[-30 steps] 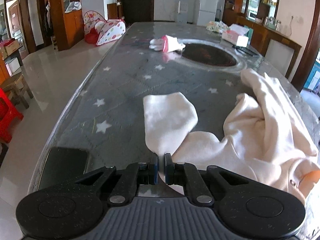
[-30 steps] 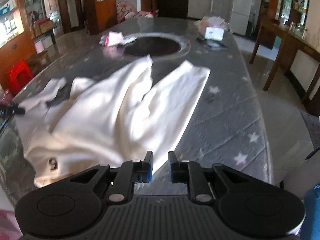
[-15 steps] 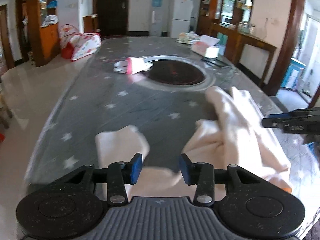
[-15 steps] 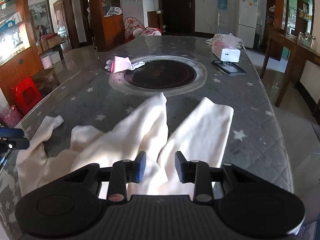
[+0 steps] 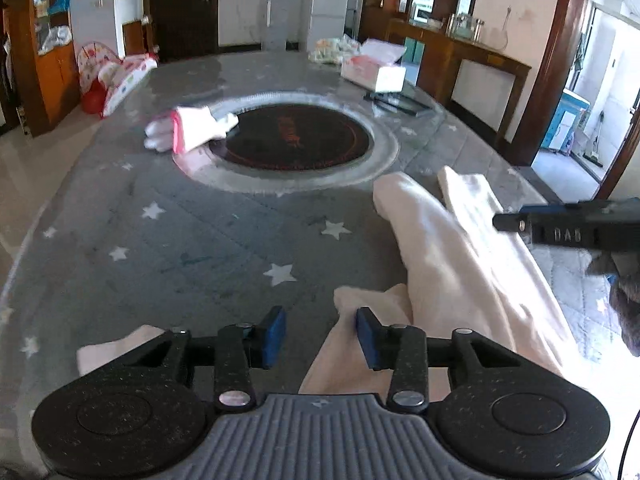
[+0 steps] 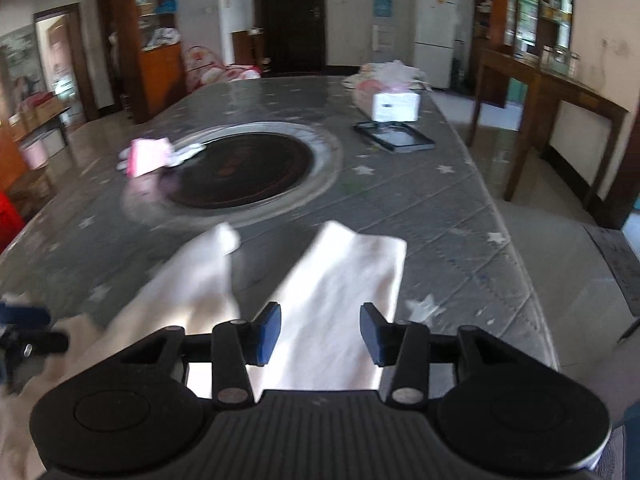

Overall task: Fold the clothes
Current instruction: 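Lift the sweatshirt with both grippers and shake it open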

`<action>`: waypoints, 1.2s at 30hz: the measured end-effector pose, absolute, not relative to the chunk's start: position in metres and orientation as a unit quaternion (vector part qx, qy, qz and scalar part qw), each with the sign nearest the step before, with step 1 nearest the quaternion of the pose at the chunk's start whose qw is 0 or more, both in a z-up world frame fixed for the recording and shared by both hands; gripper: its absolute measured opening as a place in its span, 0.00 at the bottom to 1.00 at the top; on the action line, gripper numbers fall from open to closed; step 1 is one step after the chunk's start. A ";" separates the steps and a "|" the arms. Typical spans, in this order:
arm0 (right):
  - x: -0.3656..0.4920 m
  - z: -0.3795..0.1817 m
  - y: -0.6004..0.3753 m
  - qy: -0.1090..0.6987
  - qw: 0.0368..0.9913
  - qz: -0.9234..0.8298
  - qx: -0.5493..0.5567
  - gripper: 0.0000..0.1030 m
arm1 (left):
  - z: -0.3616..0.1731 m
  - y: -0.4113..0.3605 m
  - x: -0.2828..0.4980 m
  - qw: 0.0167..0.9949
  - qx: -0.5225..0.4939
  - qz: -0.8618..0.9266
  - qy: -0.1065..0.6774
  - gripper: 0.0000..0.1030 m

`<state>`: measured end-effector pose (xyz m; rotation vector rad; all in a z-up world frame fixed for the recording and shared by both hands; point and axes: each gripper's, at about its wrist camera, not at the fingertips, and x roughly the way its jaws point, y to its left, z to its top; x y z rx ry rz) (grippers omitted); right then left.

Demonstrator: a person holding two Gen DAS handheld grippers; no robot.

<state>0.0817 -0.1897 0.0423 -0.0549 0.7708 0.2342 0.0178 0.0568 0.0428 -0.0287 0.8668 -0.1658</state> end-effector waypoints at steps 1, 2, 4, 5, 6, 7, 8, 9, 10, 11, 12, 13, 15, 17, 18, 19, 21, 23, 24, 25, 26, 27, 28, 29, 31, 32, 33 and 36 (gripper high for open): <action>0.089 0.038 -0.193 0.378 0.920 0.106 -0.022 0.45 | 0.039 0.057 0.020 0.902 -0.016 -0.083 0.424 0.21; 0.095 0.035 -0.196 0.380 0.919 0.100 -0.018 0.45 | 0.035 0.058 0.022 0.900 -0.017 -0.085 0.428 0.15; 0.106 0.028 -0.201 0.385 0.919 0.090 -0.009 0.45 | 0.032 0.059 0.022 0.899 -0.020 -0.088 0.428 0.11; 0.111 0.025 -0.204 0.387 0.918 0.085 -0.005 0.43 | 0.031 0.060 0.022 0.901 -0.020 -0.086 0.426 0.10; 0.114 0.022 -0.206 0.390 0.917 0.083 -0.002 0.41 | 0.031 0.061 0.022 0.902 -0.020 -0.084 0.424 0.09; 0.116 0.019 -0.208 0.395 0.915 0.082 0.002 0.27 | 0.032 0.064 0.022 0.903 -0.022 -0.079 0.421 0.09; 0.117 0.015 -0.209 0.399 0.914 0.081 0.005 0.20 | 0.032 0.066 0.023 0.904 -0.025 -0.075 0.420 0.09; 0.115 0.014 -0.210 0.396 0.915 0.080 0.003 0.16 | 0.032 0.068 0.023 0.905 -0.029 -0.071 0.419 0.09; 0.113 0.014 -0.210 0.392 0.917 0.078 -0.003 0.07 | 0.032 0.071 0.024 0.905 -0.031 -0.067 0.419 0.09; 0.110 0.015 -0.211 0.389 0.918 0.073 -0.011 0.05 | 0.032 0.073 0.024 0.905 -0.030 -0.062 0.420 0.09; 0.108 0.015 -0.212 0.386 0.920 0.069 -0.017 0.04 | 0.032 0.075 0.024 0.906 -0.029 -0.057 0.419 0.09; 0.105 0.016 -0.215 0.385 0.921 0.062 -0.021 0.03 | 0.031 0.077 0.024 0.907 -0.030 -0.052 0.418 0.09; 0.098 0.017 -0.224 0.382 0.922 0.041 -0.038 0.03 | 0.032 0.081 0.023 0.907 -0.033 -0.043 0.417 0.09; 0.091 0.018 -0.232 0.379 0.924 0.020 -0.057 0.02 | 0.033 0.084 0.020 0.909 -0.033 -0.035 0.414 0.09; 0.087 0.019 -0.237 0.375 0.924 0.006 -0.071 0.02 | 0.033 0.086 0.019 0.909 -0.032 -0.032 0.414 0.09; 0.080 0.021 -0.244 0.370 0.925 -0.010 -0.087 0.02 | 0.033 0.087 0.018 0.909 -0.032 -0.029 0.414 0.09; 0.067 0.023 -0.256 0.371 0.923 -0.027 -0.099 0.02 | 0.032 0.091 0.015 0.909 -0.031 -0.025 0.415 0.09; 0.056 0.024 -0.269 0.377 0.920 -0.038 -0.102 0.02 | 0.032 0.094 0.014 0.909 -0.032 -0.021 0.416 0.10; 0.050 0.025 -0.274 0.379 0.919 -0.039 -0.100 0.02 | 0.032 0.095 0.014 0.908 -0.032 -0.021 0.417 0.10; 0.045 0.028 -0.277 0.377 0.921 -0.034 -0.095 0.03 | 0.032 0.095 0.013 0.908 -0.029 -0.020 0.418 0.13; 0.041 0.031 -0.278 0.375 0.922 -0.027 -0.089 0.05 | 0.032 0.094 0.013 0.908 -0.027 -0.020 0.418 0.14; 0.038 0.035 -0.277 0.372 0.925 -0.015 -0.081 0.06 | 0.033 0.093 0.013 0.908 -0.024 -0.020 0.418 0.15; 0.037 0.039 -0.273 0.369 0.927 0.001 -0.073 0.08 | 0.033 0.091 0.013 0.908 -0.021 -0.017 0.419 0.19; 0.038 0.043 -0.266 0.367 0.928 0.021 -0.065 0.09 | 0.035 0.091 0.013 0.908 -0.019 -0.015 0.418 0.26; 0.040 0.049 -0.252 0.362 0.929 0.061 -0.050 0.15 | 0.037 0.090 0.014 0.909 -0.018 -0.012 0.416 0.33; 0.042 0.052 -0.245 0.361 0.928 0.082 -0.041 0.21 | 0.039 0.090 0.015 0.910 -0.020 -0.012 0.414 0.33; 0.046 0.054 -0.235 0.364 0.925 0.105 -0.030 0.24 | 0.040 0.090 0.017 0.910 -0.021 -0.014 0.413 0.33; 0.061 0.057 -0.205 0.372 0.914 0.164 0.003 0.26 | 0.042 0.092 0.021 0.911 -0.028 -0.021 0.412 0.33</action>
